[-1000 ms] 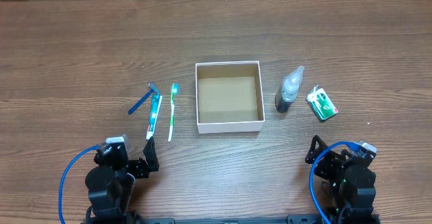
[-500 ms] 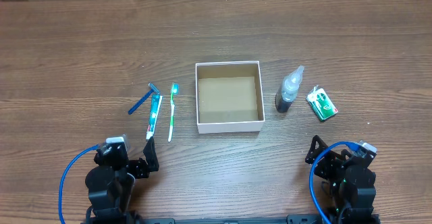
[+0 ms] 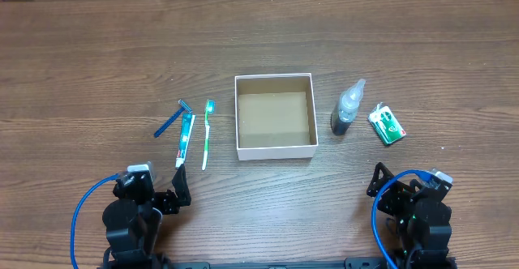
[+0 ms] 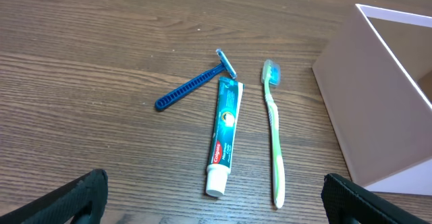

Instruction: Pack container

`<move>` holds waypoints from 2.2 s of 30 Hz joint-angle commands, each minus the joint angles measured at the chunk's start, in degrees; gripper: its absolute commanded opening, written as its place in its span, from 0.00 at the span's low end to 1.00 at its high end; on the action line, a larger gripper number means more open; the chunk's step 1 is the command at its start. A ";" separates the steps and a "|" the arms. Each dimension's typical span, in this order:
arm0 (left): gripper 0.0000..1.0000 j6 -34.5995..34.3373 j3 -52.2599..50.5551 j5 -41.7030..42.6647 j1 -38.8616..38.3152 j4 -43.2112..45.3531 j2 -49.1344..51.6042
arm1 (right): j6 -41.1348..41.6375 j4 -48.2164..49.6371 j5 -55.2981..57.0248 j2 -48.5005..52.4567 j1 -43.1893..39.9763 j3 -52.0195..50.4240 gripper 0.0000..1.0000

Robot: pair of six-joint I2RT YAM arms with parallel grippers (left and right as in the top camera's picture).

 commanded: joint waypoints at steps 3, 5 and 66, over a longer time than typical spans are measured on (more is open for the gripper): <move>1.00 -0.61 -0.50 0.79 -0.37 0.28 -0.50 | 0.13 4.50 0.28 -0.61 -0.04 -0.31 1.00; 1.00 -0.61 -0.50 0.79 -0.37 0.28 -0.50 | 1.25 8.98 -3.37 -0.61 -0.04 -0.31 1.00; 1.00 -0.61 -0.50 0.76 -0.37 0.28 -0.48 | -1.31 -21.90 -6.10 100.80 9.07 75.19 0.32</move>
